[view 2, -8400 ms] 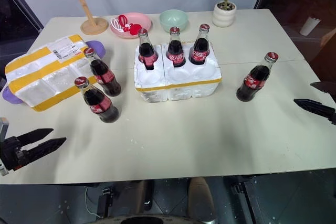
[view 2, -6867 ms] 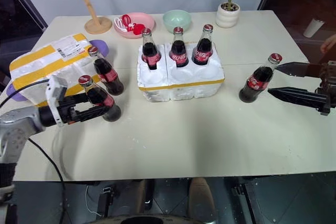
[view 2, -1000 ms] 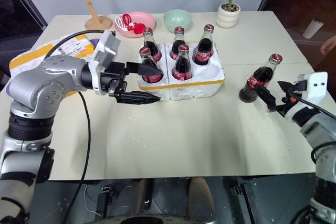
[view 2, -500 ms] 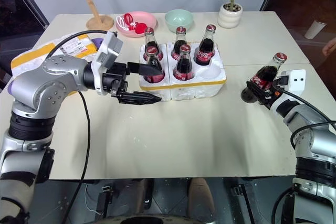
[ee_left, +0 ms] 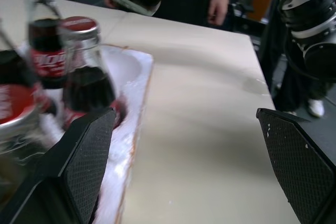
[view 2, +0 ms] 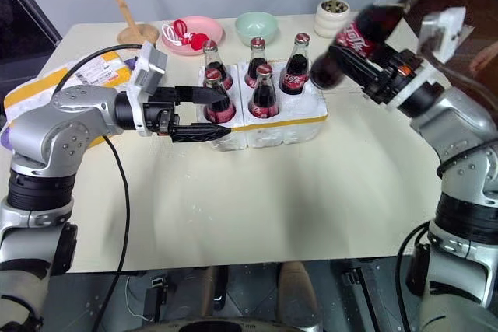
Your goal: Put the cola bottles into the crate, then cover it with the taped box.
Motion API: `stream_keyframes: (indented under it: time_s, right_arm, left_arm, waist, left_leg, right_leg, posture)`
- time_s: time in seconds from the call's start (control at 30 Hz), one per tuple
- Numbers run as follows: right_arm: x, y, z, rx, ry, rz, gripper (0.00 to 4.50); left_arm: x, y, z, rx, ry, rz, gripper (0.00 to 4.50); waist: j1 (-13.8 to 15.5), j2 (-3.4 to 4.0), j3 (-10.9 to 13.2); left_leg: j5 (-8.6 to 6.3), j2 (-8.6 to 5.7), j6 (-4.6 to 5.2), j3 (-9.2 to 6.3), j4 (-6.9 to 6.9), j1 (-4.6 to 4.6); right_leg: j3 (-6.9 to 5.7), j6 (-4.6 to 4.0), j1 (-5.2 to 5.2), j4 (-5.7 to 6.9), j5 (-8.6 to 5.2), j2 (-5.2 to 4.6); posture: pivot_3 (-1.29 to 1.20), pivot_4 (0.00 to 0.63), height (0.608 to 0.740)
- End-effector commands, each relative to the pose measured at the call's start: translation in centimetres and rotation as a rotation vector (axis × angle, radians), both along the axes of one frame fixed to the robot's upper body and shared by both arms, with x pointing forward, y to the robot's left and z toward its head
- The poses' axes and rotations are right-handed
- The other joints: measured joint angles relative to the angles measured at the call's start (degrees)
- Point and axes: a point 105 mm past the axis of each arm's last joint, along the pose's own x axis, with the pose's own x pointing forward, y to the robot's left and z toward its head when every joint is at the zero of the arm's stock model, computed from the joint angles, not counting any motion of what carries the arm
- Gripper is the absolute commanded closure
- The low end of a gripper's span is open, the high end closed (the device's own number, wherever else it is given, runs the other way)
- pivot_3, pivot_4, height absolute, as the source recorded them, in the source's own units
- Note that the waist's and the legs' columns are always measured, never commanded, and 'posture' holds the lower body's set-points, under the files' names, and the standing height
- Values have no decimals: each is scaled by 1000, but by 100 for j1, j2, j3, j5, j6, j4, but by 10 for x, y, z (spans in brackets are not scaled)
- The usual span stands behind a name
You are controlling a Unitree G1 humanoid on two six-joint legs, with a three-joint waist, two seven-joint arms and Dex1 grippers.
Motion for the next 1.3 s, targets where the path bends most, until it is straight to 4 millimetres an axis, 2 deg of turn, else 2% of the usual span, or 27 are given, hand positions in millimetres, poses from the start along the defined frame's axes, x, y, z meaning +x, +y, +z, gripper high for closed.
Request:
stream_keyframes:
  time_s: [0.03,0.27,0.57,0.6,0.67,0.83,0.93,1.03,1.1,1.2,1.3]
  right_arm:
    - [15,13,-10,-72,23,0,1733]
    - [37,16,-48,-228,87,-44,1733]
    - [40,18,-82,-307,169,-24,1733]
    - [41,19,-85,-306,186,-24,707]
    - [42,20,-85,-304,191,-26,24]
    - [27,23,-56,-232,117,29,24]
    - [7,15,-31,-199,66,57,24]
    - [-15,3,-10,-178,36,84,24]
    - [-30,-9,1,-186,21,100,24]
    - [-43,-24,5,-213,41,104,24]
    - [-51,-32,4,-284,55,102,24]
  left_arm:
    - [-2,4,11,-19,-62,15,0]
    - [-2,9,14,-20,-78,44,0]
    - [-2,12,12,-13,-77,63,0]
    - [-2,12,11,-6,-79,66,0]
    - [0,13,9,2,-82,74,0]
    - [10,31,-4,90,-127,193,0]
    - [17,64,-13,187,-216,381,0]
    - [15,105,-16,285,-288,564,0]
    - [4,143,-15,334,-310,691,0]
    - [-14,191,-15,379,-299,860,0]
    - [-33,240,-29,525,-291,998,0]
  waist:
    - [16,-1,1]
    - [35,-2,1]
    - [-8,-1,2]
    - [-7,-1,1]
    - [-9,-2,1]
    - [-21,-1,1]
    - [-29,0,2]
    - [-31,0,2]
    - [-31,-1,3]
    - [-19,-1,2]
    - [-19,-1,1]
  left_leg:
    - [0,-1,0,1,3,-1]
    - [0,0,0,0,-2,-6]
    - [0,0,0,0,-8,-6]
    - [0,0,0,0,-7,-6]
    - [0,0,0,0,-6,-6]
    - [0,0,0,0,-2,-4]
    - [0,0,0,1,-10,-4]
    - [0,1,1,0,-17,-5]
    - [-1,3,1,0,-18,-5]
    - [-2,5,2,2,-17,-2]
    - [-2,7,2,8,-13,4]
  right_leg:
    - [0,0,1,-1,0,0]
    - [-1,0,-8,0,0,1]
    - [0,0,-12,1,0,1]
    - [0,0,-11,1,0,0]
    - [0,0,-10,0,0,1]
    - [0,0,-8,3,0,1]
    - [1,-1,-12,1,0,0]
    - [1,-2,-16,0,-1,0]
    - [1,-2,-16,-1,-1,0]
    - [0,-3,-10,-6,-2,0]
    - [1,-23,-2,-13,-12,-2]
  posture:
    - [0,150,739]
    - [0,150,739]
    - [0,150,739]
    - [0,150,739]
    - [0,150,739]
    - [0,150,739]
    - [0,150,739]
    - [0,150,739]
    - [0,150,739]
    - [0,150,739]
    - [0,150,739]
